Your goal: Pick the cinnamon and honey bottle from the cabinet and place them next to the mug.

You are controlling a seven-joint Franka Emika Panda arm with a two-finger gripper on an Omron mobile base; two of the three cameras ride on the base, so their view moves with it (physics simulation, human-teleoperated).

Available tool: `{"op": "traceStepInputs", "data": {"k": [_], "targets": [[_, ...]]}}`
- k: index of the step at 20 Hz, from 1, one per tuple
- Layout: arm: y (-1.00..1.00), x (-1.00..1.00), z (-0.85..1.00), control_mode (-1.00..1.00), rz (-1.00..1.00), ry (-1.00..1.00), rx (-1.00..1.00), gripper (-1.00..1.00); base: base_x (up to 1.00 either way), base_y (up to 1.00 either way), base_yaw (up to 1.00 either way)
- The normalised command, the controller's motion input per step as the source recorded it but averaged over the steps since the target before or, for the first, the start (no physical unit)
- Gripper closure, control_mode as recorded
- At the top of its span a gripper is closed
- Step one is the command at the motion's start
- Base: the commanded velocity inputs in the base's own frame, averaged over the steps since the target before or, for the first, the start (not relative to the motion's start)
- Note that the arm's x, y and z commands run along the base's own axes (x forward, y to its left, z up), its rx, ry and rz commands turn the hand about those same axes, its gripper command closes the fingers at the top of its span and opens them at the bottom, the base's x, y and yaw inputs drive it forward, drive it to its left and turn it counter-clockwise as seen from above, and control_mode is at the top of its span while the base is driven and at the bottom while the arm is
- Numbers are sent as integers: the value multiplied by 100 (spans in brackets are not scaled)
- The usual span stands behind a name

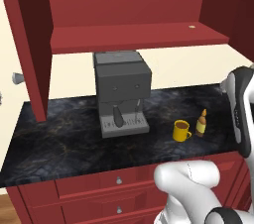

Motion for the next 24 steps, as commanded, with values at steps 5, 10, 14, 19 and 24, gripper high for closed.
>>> {"op": "traceStepInputs", "data": {"k": [5,10,14,19,24], "targets": [[-27,0,-72,-100,0,3,0,100,0,0,0],[-5,0,-27,-100,0,0,0,100,0,0,0],[0,0,-33,-100,0,0,0,100,0,0,0],[0,0,-39,-100,0,-2,0,100,0,0,0],[0,0,-33,-100,0,-8,0,100,0,0,0]]}}
